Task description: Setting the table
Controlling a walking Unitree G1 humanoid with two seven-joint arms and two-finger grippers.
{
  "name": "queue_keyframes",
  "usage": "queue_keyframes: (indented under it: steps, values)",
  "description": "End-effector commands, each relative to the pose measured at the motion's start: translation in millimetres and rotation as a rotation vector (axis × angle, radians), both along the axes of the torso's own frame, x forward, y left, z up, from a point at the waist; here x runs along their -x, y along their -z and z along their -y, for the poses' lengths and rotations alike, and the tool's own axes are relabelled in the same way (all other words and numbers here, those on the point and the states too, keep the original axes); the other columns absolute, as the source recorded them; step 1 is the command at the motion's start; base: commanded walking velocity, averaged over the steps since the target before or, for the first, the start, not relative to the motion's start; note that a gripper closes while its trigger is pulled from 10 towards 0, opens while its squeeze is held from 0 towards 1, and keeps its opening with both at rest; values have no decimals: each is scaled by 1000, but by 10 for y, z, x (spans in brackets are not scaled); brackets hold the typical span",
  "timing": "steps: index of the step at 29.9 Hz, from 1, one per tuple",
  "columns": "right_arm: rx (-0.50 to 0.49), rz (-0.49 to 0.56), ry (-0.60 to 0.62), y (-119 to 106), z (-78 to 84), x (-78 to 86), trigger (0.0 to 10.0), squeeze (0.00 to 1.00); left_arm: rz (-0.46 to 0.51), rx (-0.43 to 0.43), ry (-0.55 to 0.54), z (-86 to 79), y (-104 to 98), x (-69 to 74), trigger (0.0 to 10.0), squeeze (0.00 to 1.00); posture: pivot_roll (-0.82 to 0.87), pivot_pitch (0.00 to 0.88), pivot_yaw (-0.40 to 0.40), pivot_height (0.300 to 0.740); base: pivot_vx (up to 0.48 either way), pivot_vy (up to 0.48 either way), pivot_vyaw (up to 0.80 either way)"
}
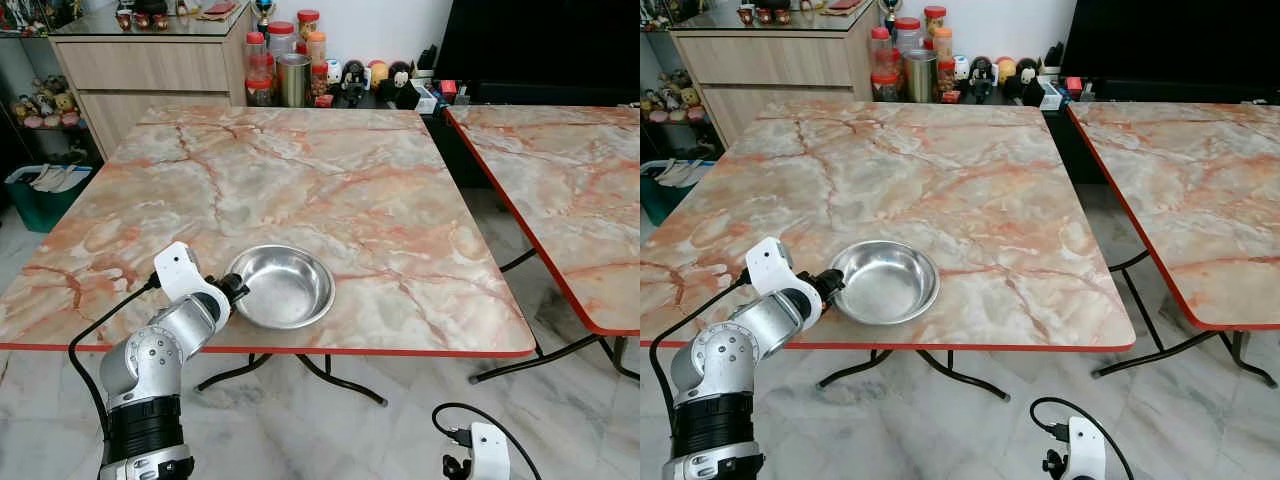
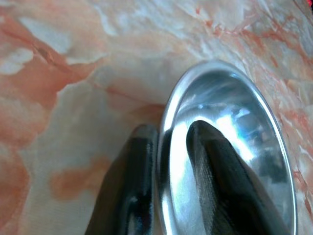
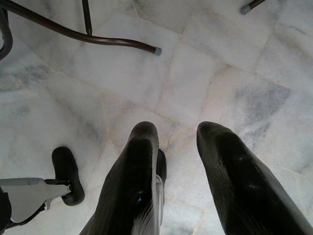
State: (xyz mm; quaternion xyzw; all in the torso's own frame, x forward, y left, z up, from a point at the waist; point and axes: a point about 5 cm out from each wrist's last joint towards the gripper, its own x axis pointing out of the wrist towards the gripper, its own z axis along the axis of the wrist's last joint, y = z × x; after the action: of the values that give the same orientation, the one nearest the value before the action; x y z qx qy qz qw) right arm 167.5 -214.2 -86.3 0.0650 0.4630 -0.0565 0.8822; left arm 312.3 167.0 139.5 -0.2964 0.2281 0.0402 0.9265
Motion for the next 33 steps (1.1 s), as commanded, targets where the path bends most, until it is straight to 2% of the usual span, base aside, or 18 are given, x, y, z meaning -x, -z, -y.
queue_keyframes:
  steps: [1,7,10,11,12,13,16,21,22,24,28,29,30,31,33]
  values:
    - [5,-7,-1,2,13,8,10000,0,23,-20,22,16,-62,8,10000,1000,65,0,-39,740,0,0,0]
    - [5,-7,-3,2,12,7,10000,0,33,-54,31,-2,-91,9,10000,1000,65,0,-40,740,0,0,0]
    - [5,-7,-3,2,12,7,10000,0,47,-98,38,-22,-126,3,10000,1000,65,0,-39,740,0,0,0]
    - [5,-7,-3,1,13,7,10000,0,59,-145,48,-36,-154,-4,10000,1000,65,0,-39,740,0,0,0]
    - [5,-7,-3,1,13,7,10000,0,59,-145,48,-36,-154,-4,10000,1000,65,0,-39,740,0,0,0]
    - [5,-7,-3,1,13,7,10000,0,75,-187,52,-53,-193,-11,10000,0,65,0,-39,740,0,0,0]
    - [6,-6,-2,1,16,7,10000,0,122,-277,57,-99,-325,-33,10000,0,64,0,-41,740,0,0,0]
    - [6,-7,-1,1,18,7,10000,0,181,-318,25,-175,-464,-56,10000,0,65,0,-42,740,0,0,0]
    - [7,-7,-2,1,18,7,10000,0,257,-343,-26,-253,-595,-76,10000,0,65,0,-42,740,0,0,0]
    - [7,-8,-1,1,19,8,10000,0,316,-395,-100,-368,-699,-86,10000,0,65,0,-42,740,0,0,0]
    - [8,-8,-2,0,19,7,10000,0,335,-435,-137,-431,-736,-85,10000,0,66,0,-41,740,0,0,0]
    - [7,-8,-2,1,18,7,10000,0,339,-454,-186,-537,-735,-76,10000,0,64,0,-42,740,0,0,0]
    - [7,-8,-2,1,18,7,10000,0,339,-454,-186,-537,-735,-76,10000,0,64,0,-42,740,0,0,0]
    - [7,-7,0,1,19,8,10000,0,323,-544,-277,-774,-703,-39,10000,0,63,0,-41,740,0,0,0]
    - [8,-7,1,0,20,7,10000,0,287,-604,-327,-942,-651,-6,10000,0,65,0,-41,740,0,0,0]
